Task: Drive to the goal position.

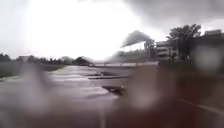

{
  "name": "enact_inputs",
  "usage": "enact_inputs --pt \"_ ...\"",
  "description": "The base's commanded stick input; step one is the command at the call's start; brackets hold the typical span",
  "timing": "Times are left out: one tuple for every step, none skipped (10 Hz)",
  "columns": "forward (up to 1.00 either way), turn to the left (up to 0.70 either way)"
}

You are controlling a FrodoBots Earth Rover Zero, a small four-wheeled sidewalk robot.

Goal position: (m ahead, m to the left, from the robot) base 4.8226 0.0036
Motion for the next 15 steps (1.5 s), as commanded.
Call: enact_inputs --pt "0.45 0.00" --pt "0.45 0.00" --pt "0.45 0.00" --pt "0.45 0.00" --pt "0.45 0.00" --pt "0.45 0.00" --pt "0.45 0.00" --pt "0.45 0.00" --pt "0.45 0.00" --pt "0.45 0.00" --pt "0.45 0.00" --pt "0.45 0.00" --pt "0.45 0.00" --pt "0.45 0.00" --pt "0.45 0.00"
